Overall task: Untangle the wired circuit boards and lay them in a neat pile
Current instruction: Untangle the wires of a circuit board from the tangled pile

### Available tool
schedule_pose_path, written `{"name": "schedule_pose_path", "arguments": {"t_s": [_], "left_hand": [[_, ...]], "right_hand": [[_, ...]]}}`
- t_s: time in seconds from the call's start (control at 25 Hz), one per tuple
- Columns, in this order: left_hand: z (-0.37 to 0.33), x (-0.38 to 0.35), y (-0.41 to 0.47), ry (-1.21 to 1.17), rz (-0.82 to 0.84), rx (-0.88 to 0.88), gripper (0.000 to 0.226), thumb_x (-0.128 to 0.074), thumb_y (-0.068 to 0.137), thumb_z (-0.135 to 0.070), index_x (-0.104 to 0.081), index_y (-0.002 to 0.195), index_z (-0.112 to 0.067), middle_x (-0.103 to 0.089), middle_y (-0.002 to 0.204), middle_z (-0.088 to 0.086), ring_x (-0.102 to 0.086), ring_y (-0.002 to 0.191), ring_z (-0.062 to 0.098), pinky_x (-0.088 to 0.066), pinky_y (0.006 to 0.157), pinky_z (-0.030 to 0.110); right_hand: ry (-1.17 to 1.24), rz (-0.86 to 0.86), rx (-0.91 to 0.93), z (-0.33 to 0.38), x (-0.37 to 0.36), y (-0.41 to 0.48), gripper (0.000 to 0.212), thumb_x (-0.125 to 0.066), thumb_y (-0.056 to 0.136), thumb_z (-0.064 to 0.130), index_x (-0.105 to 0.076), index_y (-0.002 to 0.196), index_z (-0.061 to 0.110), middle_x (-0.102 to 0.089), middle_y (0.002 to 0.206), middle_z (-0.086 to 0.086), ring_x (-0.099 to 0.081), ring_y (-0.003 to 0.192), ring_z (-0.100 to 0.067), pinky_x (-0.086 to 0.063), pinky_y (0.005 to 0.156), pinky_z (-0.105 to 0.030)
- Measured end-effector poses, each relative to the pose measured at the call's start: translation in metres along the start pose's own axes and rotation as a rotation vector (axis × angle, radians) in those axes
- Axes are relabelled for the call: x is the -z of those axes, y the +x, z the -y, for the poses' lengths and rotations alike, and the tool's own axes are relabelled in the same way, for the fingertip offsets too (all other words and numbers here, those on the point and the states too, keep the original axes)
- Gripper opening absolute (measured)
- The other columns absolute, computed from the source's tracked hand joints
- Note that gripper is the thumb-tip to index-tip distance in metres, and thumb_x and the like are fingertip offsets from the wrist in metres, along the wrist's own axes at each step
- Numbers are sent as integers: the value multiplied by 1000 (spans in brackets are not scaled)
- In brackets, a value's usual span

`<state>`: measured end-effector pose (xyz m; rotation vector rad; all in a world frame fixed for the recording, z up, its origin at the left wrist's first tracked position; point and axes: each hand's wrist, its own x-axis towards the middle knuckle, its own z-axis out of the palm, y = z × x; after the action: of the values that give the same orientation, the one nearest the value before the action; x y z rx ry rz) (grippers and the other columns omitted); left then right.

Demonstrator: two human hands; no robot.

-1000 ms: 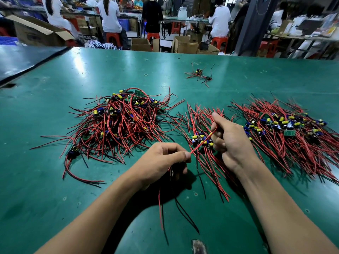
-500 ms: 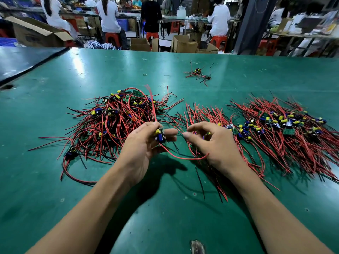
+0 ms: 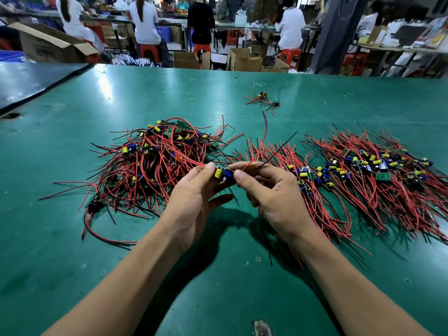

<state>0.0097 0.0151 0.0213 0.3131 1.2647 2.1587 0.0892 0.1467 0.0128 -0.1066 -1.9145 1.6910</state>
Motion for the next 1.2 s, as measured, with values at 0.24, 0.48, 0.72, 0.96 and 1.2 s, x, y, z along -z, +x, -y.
{"name": "schedule_pose_path", "arguments": {"t_s": [0.24,0.48,0.72,0.96,1.2], "left_hand": [[-6,5,-4,-170,237,80,26,-68,70,3,-65,82,-20,-69,91,2,-71,83,20,-57,67,28],[-5,5,-2,-151,320,209,20,-69,78,-10,-64,98,-6,-70,90,14,-71,74,26,-60,67,31],[6,3,-6,79,224,133,21,-74,68,-6,-62,85,-7,-69,81,15,-70,68,28,-60,63,33],[11,5,-7,292,109,54,38,-80,64,-8,-64,98,-4,-64,76,12,-68,73,27,-52,63,32],[10,5,-4,397,63,41,31,-76,76,-1,-62,104,-1,-60,64,-1,-60,60,14,-49,58,28]], "right_hand": [[465,-8,-292,13,9,9,15,-64,84,27,-77,82,21,-64,73,5,-47,52,-5,-35,49,-17],[520,214,-447,13,19,7,11,-69,83,31,-76,82,22,-59,69,8,-45,52,-5,-32,52,-14],[286,232,-417,8,15,6,13,-77,83,34,-75,80,22,-62,69,2,-54,56,-9,-41,50,-18],[-130,93,-268,3,11,3,23,-76,89,28,-68,68,21,-57,59,8,-46,52,-3,-37,50,-16],[-185,86,-221,0,12,3,24,-63,99,28,-74,81,16,-54,52,10,-43,42,-3,-33,44,-12]]}}
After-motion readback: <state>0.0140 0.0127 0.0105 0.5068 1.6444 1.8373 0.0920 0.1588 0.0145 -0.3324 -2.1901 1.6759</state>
